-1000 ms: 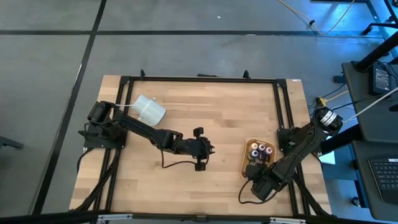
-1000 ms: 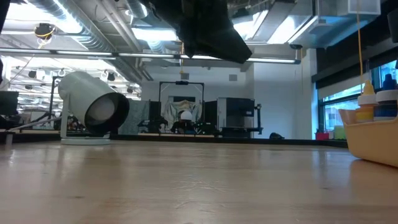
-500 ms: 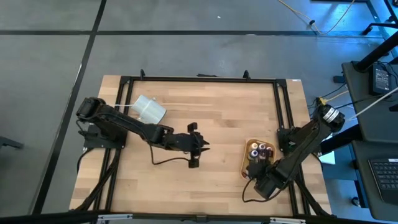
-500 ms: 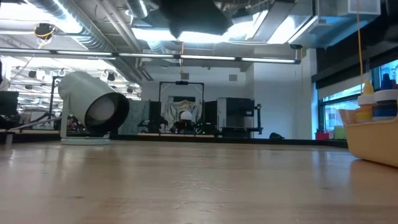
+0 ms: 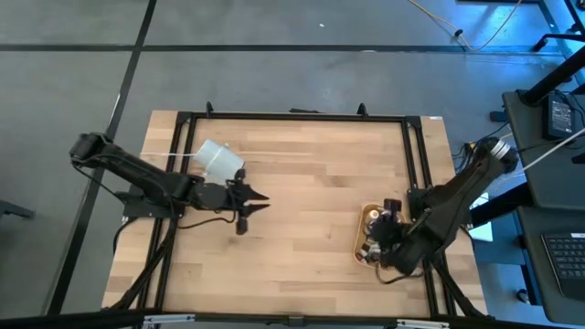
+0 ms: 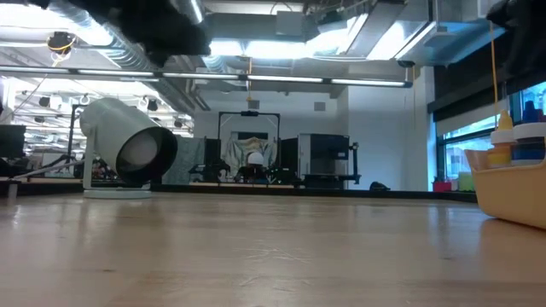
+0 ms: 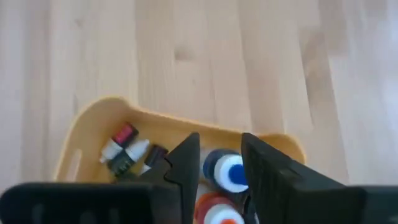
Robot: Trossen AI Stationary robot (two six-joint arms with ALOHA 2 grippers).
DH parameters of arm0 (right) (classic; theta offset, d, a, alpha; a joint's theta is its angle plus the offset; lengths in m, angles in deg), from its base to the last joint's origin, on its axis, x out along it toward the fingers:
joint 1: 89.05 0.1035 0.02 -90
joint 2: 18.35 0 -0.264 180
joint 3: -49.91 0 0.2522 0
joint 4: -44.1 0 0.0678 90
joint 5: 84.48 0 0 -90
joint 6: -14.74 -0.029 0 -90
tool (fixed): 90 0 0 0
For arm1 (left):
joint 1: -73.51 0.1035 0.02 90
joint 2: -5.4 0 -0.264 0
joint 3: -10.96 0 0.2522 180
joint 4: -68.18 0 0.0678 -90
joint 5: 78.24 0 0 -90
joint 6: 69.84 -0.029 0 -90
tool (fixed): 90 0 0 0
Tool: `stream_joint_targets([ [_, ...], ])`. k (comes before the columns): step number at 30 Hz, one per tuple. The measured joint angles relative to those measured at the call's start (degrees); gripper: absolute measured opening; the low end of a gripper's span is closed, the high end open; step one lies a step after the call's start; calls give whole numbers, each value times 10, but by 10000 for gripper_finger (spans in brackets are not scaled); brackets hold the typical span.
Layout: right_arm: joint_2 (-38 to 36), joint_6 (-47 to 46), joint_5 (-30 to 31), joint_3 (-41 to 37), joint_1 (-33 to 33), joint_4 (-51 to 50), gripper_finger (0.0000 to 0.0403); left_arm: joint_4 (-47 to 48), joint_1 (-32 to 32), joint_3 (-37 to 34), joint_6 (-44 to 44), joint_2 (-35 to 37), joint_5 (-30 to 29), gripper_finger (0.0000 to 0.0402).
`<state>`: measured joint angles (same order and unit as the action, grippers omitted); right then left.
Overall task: Pick & Place food coloring
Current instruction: Return to Home Position
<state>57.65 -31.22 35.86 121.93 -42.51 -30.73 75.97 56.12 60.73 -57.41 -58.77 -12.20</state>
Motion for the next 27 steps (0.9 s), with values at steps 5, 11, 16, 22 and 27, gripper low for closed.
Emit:
stream_joint_targets([
  [5, -129, 72, 35, -57, -9, 103, 119, -40, 4, -67, 0, 76, 2, 86],
  [11, -273, 140, 25, -166, -39, 244, 119, -112, 18, -154, 5, 182, 33, 86],
  [16, -376, 238, -19, -266, -81, 386, 119, -156, 19, -209, 5, 240, 40, 88],
  [22, -478, 315, -90, -347, -139, 487, 119, -180, 19, -258, 4, 307, 41, 86],
  [27, -544, 345, -126, -378, -190, 492, 119, -179, 19, -293, 4, 359, 40, 90],
])
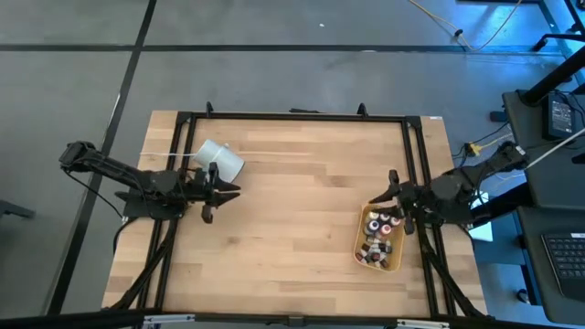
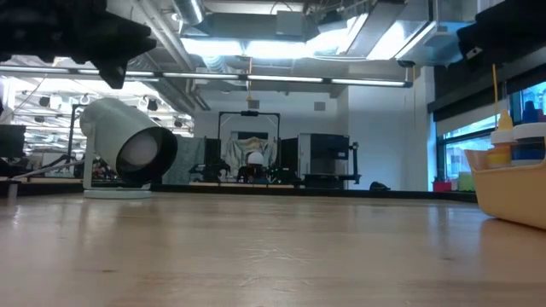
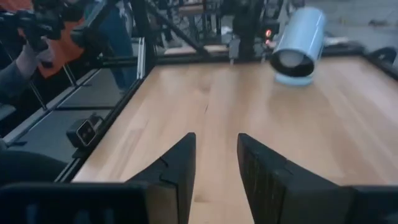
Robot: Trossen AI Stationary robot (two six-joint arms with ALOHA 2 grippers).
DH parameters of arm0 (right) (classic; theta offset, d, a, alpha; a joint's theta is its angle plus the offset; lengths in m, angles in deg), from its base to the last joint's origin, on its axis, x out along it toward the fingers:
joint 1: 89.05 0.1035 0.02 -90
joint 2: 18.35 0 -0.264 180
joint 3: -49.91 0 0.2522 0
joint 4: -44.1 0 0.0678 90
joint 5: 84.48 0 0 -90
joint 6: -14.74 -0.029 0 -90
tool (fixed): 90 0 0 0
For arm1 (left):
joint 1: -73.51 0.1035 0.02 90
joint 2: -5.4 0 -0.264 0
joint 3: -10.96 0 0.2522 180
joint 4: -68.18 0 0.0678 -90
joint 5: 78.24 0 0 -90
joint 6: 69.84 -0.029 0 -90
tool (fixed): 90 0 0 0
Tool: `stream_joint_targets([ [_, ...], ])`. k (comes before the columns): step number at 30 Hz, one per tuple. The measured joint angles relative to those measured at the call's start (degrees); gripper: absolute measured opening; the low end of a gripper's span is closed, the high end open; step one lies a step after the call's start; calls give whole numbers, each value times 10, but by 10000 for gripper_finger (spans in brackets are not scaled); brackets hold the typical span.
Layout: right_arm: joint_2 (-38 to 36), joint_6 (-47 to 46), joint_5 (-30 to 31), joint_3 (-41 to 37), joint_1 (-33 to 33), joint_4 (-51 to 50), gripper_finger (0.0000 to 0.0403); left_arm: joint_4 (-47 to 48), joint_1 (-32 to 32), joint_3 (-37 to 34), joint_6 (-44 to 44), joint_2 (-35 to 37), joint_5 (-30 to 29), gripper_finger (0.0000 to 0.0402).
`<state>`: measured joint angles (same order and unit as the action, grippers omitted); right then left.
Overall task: Pick & Place food coloring
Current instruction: Return to Home Position
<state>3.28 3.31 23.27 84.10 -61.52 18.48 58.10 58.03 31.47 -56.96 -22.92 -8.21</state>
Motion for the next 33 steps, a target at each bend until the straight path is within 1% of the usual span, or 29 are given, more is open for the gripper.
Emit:
stream_joint_targets([
  [5, -67, 41, -37, -12, -49, -3, 119, -2, 11, -35, 0, 72, 6, 88],
  [9, -110, 51, -66, -32, -87, -9, 119, 0, 32, -62, 0, 124, 21, 87],
  [12, -133, 47, -89, -48, -114, -5, 120, 33, 52, -63, 12, 155, 34, 86],
  [15, -148, 46, -99, -72, -137, 8, 120, 55, 74, -63, 14, 178, 37, 86],
  [17, -155, 57, -100, -86, -150, 24, 120, 69, 90, -63, 14, 193, 53, 86],
  [19, -168, 69, -110, -95, -164, 26, 120, 79, 107, -63, 14, 207, 82, 86],
  [21, -188, 76, -138, -96, -177, 26, 120, 83, 124, -63, 14, 222, 108, 86],
  [23, -214, 89, -161, -96, -188, 30, 120, 94, 142, -63, 9, 237, 121, 86],
  [29, -216, 87, -164, -106, -219, 33, 120, 159, 183, -63, 19, 280, 142, 88],
  [31, -215, 87, -164, -117, -228, 41, 120, 159, 190, -63, 14, 283, 150, 87],
  [33, -216, 88, -162, -132, -238, 70, 120, 159, 195, -63, 5, 283, 150, 87],
])
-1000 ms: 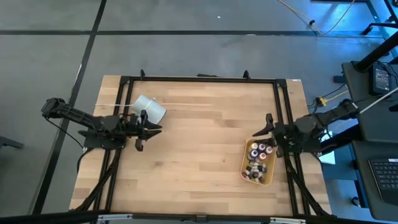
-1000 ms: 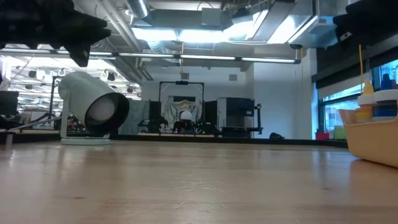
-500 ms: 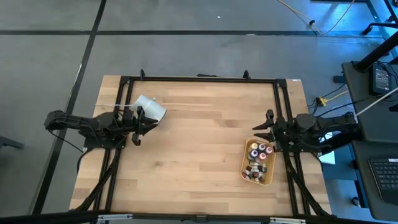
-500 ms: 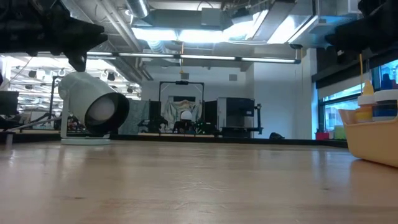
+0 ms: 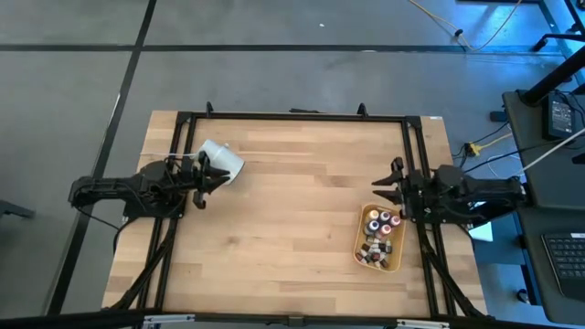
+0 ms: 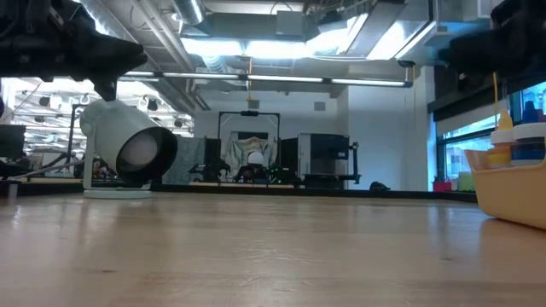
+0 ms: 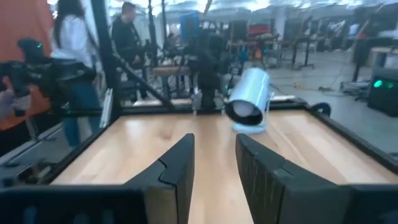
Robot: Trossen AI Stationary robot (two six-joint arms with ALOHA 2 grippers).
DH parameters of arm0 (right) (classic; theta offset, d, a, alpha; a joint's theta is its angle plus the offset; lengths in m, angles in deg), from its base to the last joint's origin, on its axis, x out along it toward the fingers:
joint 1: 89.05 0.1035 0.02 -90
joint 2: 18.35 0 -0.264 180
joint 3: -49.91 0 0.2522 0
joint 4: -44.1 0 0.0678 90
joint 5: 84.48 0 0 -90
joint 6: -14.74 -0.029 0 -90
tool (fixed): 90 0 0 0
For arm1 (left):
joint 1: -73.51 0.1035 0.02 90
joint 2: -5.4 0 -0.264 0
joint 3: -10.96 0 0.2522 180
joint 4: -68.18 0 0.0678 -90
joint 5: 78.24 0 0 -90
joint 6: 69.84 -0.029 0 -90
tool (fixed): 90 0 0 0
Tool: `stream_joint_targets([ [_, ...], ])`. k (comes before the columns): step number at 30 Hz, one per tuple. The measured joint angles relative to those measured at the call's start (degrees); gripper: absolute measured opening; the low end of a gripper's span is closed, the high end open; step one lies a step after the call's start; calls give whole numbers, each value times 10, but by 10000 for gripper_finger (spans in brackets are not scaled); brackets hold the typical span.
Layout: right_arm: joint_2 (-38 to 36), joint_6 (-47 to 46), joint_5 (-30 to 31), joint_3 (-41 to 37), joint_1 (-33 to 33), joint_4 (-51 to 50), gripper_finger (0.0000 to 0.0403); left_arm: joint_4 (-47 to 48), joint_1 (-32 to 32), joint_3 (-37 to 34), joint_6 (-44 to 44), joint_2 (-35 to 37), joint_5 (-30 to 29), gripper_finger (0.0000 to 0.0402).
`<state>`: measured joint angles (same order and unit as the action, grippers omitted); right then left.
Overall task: Pick & Place food coloring
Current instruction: Return to Home Position
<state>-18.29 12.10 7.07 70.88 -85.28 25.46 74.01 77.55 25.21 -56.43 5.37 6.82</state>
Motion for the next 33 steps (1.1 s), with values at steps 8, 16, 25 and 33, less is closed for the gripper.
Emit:
stream_joint_targets([
  [8, 4, 2, 8, -68, -40, 89, 120, 5, 6, 0, -11, 0, -3, 89],
  [16, 4, 2, 39, -68, -52, 75, 120, 5, 6, 0, -35, -1, -4, 87],
  [25, 4, 1, 39, -68, -52, 67, 120, 5, 6, 0, -37, -1, -4, 88],
  [33, 4, 1, 39, -68, -52, 67, 120, 5, 6, 0, -37, -1, -3, 93],
])
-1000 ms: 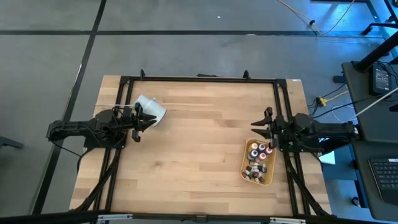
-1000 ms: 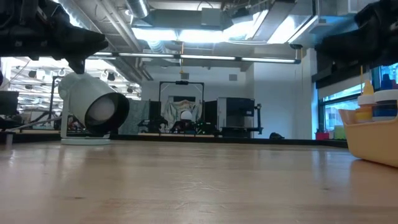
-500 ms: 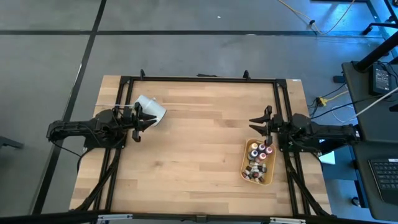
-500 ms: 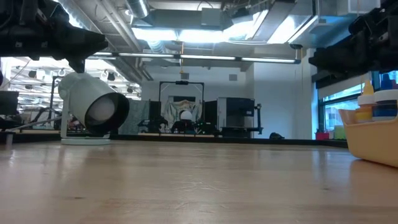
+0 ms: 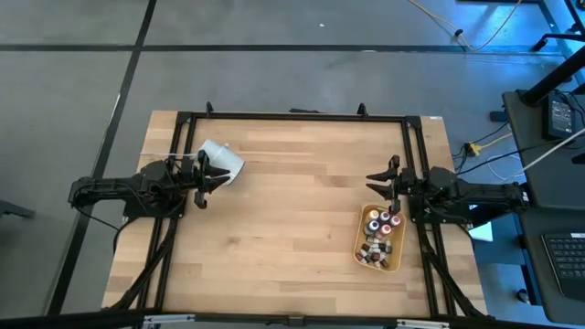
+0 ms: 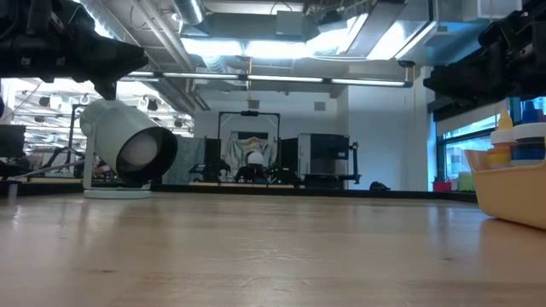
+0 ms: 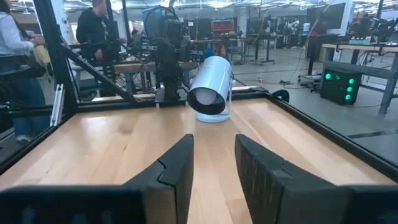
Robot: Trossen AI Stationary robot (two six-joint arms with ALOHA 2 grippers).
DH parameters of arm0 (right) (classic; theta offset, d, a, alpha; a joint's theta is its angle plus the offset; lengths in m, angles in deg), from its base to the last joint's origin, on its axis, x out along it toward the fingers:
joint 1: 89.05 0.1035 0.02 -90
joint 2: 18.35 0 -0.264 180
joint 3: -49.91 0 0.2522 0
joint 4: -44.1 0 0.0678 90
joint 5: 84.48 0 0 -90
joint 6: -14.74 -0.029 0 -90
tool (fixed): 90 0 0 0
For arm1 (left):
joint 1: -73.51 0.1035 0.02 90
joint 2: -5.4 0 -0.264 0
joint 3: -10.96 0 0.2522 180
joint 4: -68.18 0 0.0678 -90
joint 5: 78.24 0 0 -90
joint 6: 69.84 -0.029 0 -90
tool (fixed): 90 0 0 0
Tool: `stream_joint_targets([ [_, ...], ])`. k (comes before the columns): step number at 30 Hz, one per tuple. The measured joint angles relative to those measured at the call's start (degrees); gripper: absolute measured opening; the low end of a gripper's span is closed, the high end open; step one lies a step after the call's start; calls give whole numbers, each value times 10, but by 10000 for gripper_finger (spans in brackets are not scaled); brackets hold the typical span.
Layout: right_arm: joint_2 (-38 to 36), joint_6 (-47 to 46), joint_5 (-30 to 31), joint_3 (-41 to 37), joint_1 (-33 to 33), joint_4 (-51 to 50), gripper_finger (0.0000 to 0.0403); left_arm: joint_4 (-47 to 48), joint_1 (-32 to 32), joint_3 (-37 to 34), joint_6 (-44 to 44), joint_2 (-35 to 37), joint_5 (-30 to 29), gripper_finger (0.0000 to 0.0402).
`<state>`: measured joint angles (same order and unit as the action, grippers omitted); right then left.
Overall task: Pick & Place food coloring
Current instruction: Return to Home Position
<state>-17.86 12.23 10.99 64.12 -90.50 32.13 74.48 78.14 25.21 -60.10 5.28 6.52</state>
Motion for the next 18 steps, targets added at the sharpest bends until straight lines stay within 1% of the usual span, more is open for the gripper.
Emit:
stream_joint_targets([
  [18, 0, 0, -1, 0, 0, 0, 120, 0, 0, 0, 0, 0, 0, 93],
])
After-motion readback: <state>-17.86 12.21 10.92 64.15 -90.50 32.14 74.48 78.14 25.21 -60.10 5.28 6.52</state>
